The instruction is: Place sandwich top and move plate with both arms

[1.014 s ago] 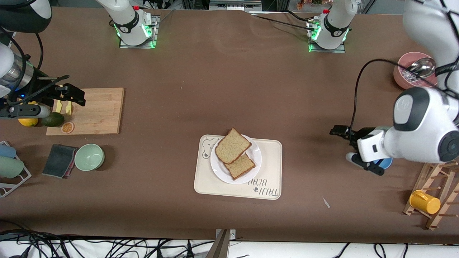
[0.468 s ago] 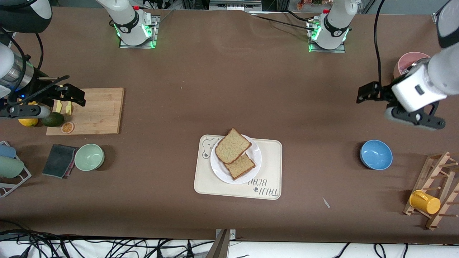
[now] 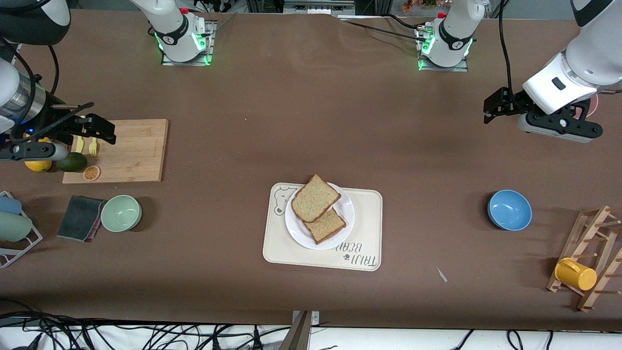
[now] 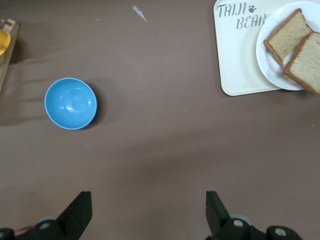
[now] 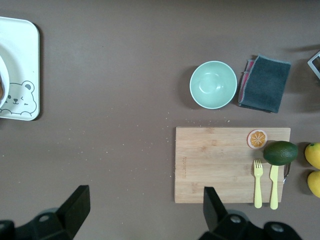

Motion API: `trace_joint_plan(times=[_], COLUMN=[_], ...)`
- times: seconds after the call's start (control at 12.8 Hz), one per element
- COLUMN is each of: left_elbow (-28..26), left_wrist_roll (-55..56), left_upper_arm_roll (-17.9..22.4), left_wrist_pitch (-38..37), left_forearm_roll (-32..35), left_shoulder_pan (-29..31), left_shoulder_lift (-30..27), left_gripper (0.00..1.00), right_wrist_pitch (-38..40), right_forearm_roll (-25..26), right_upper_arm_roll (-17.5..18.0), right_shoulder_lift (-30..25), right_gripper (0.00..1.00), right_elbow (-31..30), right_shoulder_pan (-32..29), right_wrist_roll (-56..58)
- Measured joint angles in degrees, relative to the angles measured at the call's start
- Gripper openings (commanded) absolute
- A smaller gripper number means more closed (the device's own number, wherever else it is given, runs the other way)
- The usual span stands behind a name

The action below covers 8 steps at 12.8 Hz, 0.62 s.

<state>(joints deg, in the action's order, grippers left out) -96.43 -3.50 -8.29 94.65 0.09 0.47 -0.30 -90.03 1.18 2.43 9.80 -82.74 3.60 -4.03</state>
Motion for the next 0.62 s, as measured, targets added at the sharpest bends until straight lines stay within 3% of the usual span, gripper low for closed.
trace_joint_plan(times=[0.62], left_elbow=[-2.0], left_wrist_roll=[2.3], left_upper_arm_roll=[1.5], left_wrist_pitch=[2.9], left_forearm_roll=[0.6], left_shoulder_pan=[0.4], left_shoulder_lift=[-1.7], left_gripper=[1.0], right_wrist_pitch=[0.0], right_forearm_roll=[0.0], right_upper_arm_roll=[0.0], right_shoulder_lift=[0.0], right_gripper=[1.0], right_elbow=[0.0], right_shoulder_pan=[0.1], right_wrist_roll=[0.0])
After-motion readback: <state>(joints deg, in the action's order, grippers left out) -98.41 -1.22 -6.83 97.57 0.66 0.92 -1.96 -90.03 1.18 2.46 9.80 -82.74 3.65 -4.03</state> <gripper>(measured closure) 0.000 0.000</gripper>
